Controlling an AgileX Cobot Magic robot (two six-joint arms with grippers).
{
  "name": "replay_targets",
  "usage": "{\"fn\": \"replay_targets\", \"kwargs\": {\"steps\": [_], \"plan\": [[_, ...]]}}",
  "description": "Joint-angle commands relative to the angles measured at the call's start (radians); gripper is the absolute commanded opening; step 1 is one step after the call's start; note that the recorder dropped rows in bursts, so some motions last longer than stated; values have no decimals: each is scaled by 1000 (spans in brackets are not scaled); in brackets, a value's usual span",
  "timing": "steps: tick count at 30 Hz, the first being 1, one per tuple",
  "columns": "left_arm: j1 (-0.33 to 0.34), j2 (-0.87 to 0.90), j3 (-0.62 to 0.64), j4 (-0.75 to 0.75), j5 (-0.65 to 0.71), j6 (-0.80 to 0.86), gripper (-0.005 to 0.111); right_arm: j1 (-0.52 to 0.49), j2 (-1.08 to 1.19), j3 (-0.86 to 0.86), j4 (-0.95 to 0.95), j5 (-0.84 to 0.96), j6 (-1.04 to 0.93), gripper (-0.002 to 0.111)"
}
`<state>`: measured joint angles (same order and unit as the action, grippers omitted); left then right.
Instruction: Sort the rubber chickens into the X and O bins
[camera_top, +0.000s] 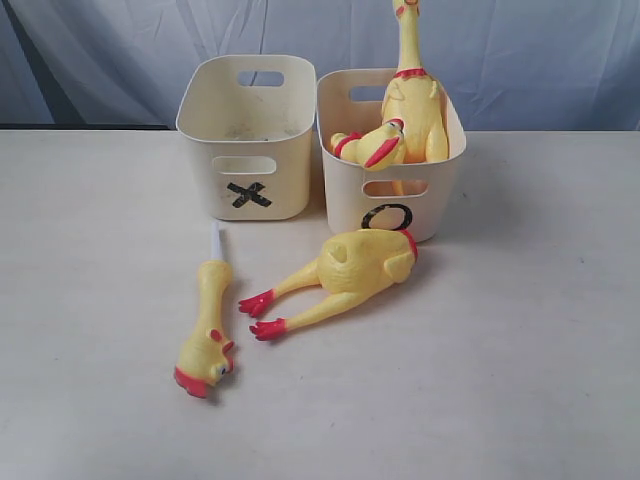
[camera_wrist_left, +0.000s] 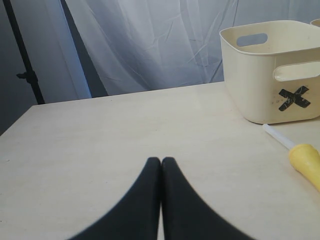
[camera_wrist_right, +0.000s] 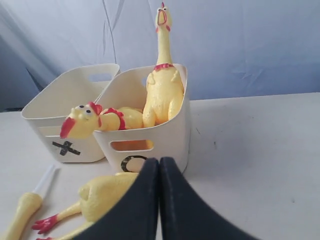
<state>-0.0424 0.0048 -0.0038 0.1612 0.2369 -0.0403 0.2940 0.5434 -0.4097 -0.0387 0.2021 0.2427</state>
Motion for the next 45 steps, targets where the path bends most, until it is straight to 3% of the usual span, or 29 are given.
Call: {"fn": "replay_targets", "kwargs": {"steps": [1, 6, 10, 16, 19, 25, 30, 33, 35, 38, 41, 45], "plan": [[-9, -5, 4, 1, -1, -3, 0, -2, -146, 6, 30, 148, -43, 0], [-9, -5, 4, -19, -8, -13, 0, -2, -311, 6, 109, 276, -158, 0], [-9, -5, 4, -206, -81, -13, 0, -2, -440, 6, 255, 420, -364, 0], [-9, -5, 4, -317, -295, -13, 0, -2, -543, 6, 571, 500, -733, 0], [-9, -5, 4, -342, -412, -11, 0, 1, -543, 3, 656, 524, -803, 0], [-9, -5, 4, -355, -618, -33, 0, 1, -543, 3, 651, 526, -818, 0], [-9, -5, 4, -339, -650, -436, 0, 1, -543, 3, 651, 526, -818, 0], [-9, -5, -13, -174, -575, -564, 0, 1, -543, 3, 651, 526, -818, 0], [-9, -5, -54, 40, -506, -753, 0, 1, -543, 3, 651, 526, -818, 0], [-9, -5, -99, 312, -577, -1026, 0, 1, -543, 3, 651, 526, -818, 0], [-9, 16, -140, 382, -760, -1093, 0, 1, -543, 3, 651, 526, -818, 0], [-9, 67, -198, 341, -813, -1103, 0, 1, -543, 3, 651, 526, -818, 0]]}}
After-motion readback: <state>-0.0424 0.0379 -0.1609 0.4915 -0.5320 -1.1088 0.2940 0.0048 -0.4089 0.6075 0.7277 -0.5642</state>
